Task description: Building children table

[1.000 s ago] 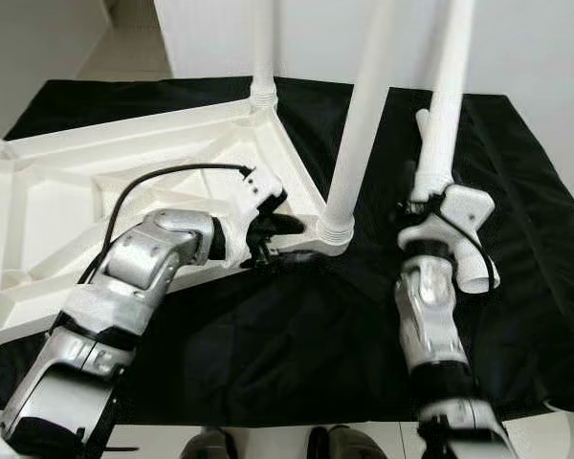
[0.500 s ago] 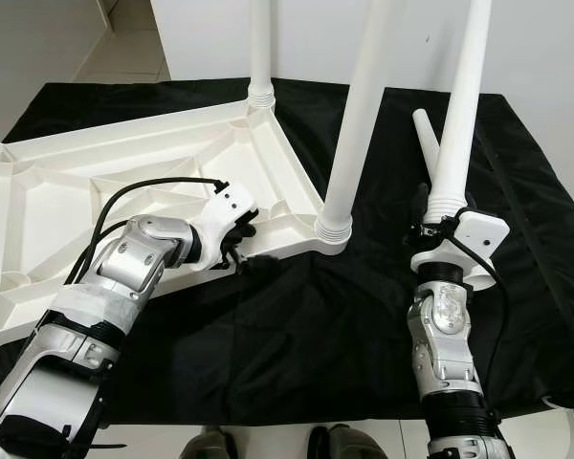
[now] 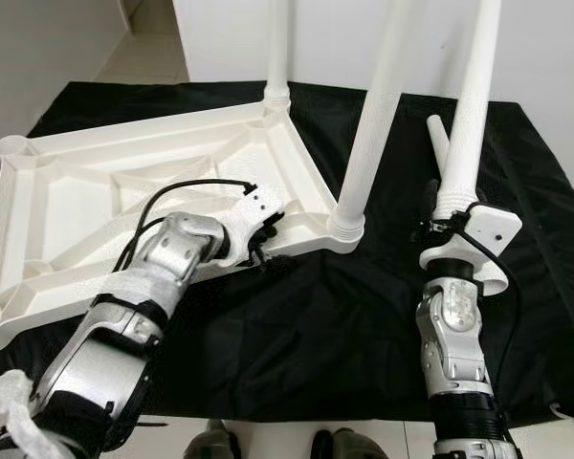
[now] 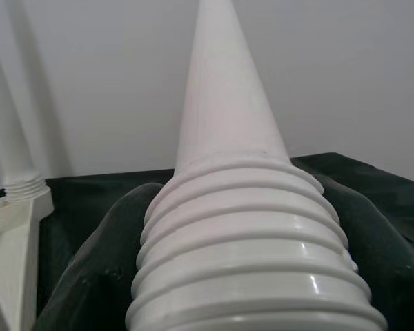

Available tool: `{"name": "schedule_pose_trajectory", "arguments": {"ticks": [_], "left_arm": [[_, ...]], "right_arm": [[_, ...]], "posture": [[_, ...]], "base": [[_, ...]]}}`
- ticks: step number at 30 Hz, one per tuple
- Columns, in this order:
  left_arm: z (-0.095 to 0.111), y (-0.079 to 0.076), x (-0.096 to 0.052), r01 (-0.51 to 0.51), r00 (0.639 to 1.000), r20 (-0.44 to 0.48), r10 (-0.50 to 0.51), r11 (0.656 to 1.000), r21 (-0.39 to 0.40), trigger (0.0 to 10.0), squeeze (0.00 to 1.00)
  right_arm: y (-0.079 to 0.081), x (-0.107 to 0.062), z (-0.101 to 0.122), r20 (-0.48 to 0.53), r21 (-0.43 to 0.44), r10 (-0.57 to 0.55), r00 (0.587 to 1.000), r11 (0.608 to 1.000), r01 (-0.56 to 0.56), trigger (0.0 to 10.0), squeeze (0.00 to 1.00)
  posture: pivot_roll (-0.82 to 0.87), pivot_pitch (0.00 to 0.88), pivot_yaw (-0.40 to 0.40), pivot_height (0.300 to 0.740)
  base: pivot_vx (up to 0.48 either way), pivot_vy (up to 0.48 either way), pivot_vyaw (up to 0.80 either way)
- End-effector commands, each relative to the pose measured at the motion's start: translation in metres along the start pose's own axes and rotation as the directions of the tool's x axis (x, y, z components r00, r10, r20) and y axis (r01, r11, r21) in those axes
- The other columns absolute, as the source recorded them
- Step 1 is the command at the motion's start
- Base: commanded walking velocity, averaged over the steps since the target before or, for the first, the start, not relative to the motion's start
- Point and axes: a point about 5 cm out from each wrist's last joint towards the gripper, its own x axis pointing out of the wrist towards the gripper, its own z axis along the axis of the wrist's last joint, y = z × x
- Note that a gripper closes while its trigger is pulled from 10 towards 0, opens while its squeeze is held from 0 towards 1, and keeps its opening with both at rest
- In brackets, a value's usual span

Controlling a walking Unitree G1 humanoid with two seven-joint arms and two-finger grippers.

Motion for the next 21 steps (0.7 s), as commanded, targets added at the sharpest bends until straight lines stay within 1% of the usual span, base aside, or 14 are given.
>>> {"name": "schedule_pose_trajectory", "arguments": {"ticks": [1, 3, 4, 5, 6, 9, 11, 12, 14, 15, 18, 19, 20, 21], "left_arm": [[-0.003, 0.028, -0.006, -0.517, 0.856, -0.009, 0.517, 0.856, -0.02, 10.0, 0.0], [0.003, 0.037, -0.006, -0.591, 0.806, 0.011, 0.592, 0.805, -0.053, 10.0, 0.0], [0.003, 0.037, -0.006, -0.591, 0.806, 0.011, 0.592, 0.805, -0.053, 10.0, 0.0], [0.006, 0.04, -0.006, -0.611, 0.79, 0.016, 0.613, 0.789, -0.067, 10.0, 0.0], [0.006, 0.04, -0.006, -0.611, 0.79, 0.016, 0.613, 0.789, -0.067, 10.0, 0.0], [0.013, 0.051, -0.011, -0.66, 0.748, 0.028, 0.663, 0.748, -0.074, 10.0, 0.0], [0.013, 0.051, -0.011, -0.66, 0.748, 0.028, 0.663, 0.748, -0.074, 10.0, 0.0], [0.015, 0.054, -0.013, -0.675, 0.734, 0.031, 0.678, 0.735, -0.07, 10.0, 0.0], [0.015, 0.054, -0.013, -0.675, 0.734, 0.031, 0.678, 0.735, -0.07, 10.0, 0.0], [0.017, 0.057, -0.016, -0.688, 0.722, 0.034, 0.691, 0.723, -0.061, 10.0, 0.0], [0.02, 0.059, -0.017, -0.684, 0.726, 0.044, 0.687, 0.727, -0.069, 10.0, 0.0], [0.024, 0.058, -0.018, -0.644, 0.754, 0.083, 0.651, 0.759, -0.098, 10.0, 0.0], [0.029, 0.056, -0.018, -0.577, 0.795, 0.132, 0.592, 0.805, -0.137, 10.0, 0.0], [0.033, 0.055, -0.019, -0.526, 0.818, 0.17, 0.549, 0.835, -0.161, 10.0, 0.0]], "right_arm": [[-0.002, -0.001, 0.003, 0.008, -0.006, -0.007, 1.0, 1.0, 0.007, 10.0, 0.0], [-0.004, -0.003, 0.005, 0.008, -0.007, -0.019, 1.0, 1.0, 0.019, 10.0, 0.0], [-0.004, -0.003, 0.005, 0.008, -0.007, -0.019, 1.0, 1.0, 0.019, 10.0, 0.0], [-0.005, -0.003, 0.006, 0.009, -0.007, -0.023, 1.0, 1.0, 0.024, 10.0, 0.0], [-0.005, -0.003, 0.006, 0.009, -0.007, -0.023, 1.0, 1.0, 0.024, 10.0, 0.0], [-0.007, -0.004, 0.007, 0.011, -0.009, -0.035, 0.999, 0.999, 0.035, 10.0, 0.0], [-0.007, -0.004, 0.007, 0.011, -0.009, -0.035, 0.999, 0.999, 0.035, 10.0, 0.0], [-0.007, -0.005, 0.007, 0.01, -0.01, -0.037, 0.999, 0.999, 0.038, 10.0, 0.0], [-0.007, -0.005, 0.007, 0.01, -0.01, -0.037, 0.999, 0.999, 0.038, 10.0, 0.0], [-0.007, -0.005, 0.007, 0.008, -0.01, -0.038, 0.999, 0.999, 0.038, 10.0, 0.0], [-0.007, -0.006, 0.008, 0.008, -0.011, -0.04, 0.999, 0.999, 0.04, 10.0, 0.0], [-0.007, -0.007, 0.009, 0.008, -0.011, -0.041, 0.999, 0.999, 0.041, 10.0, 0.0], [-0.007, -0.008, 0.01, 0.01, -0.015, -0.041, 0.999, 0.999, 0.041, 10.0, 0.0], [-0.008, -0.009, 0.011, 0.01, -0.017, -0.04, 0.999, 0.999, 0.04, 10.0, 0.0]], "posture": [[-0.02, 0.041, 0.029, 0.74], [-0.03, 0.047, 0.036, 0.74], [-0.03, 0.047, 0.036, 0.74], [-0.03, 0.048, 0.038, 0.74], [-0.03, 0.048, 0.038, 0.74], [-0.03, 0.051, 0.041, 0.74], [-0.03, 0.051, 0.041, 0.74], [-0.03, 0.051, 0.042, 0.74], [-0.03, 0.051, 0.042, 0.74], [-0.03, 0.052, 0.046, 0.74], [-0.03, 0.054, 0.049, 0.74], [-0.04, 0.056, 0.052, 0.74], [-0.04, 0.056, 0.052, 0.74], [-0.04, 0.056, 0.053, 0.74]], "base": [[0.0, 0.0, 0.0], [0.0, 0.0, 0.0], [0.0, 0.0, 0.0], [0.0, 0.0, 0.0], [0.0, 0.0, 0.0], [0.0, 0.0, 0.0], [0.0, 0.0, 0.0], [0.0, 0.0, 0.0], [0.0, 0.0, 0.0], [0.0, 0.0, 0.0], [0.0, 0.0, 0.0], [0.0, 0.0, 0.0], [0.0, 0.0, 0.0], [0.0, 0.0, 0.0]]}}
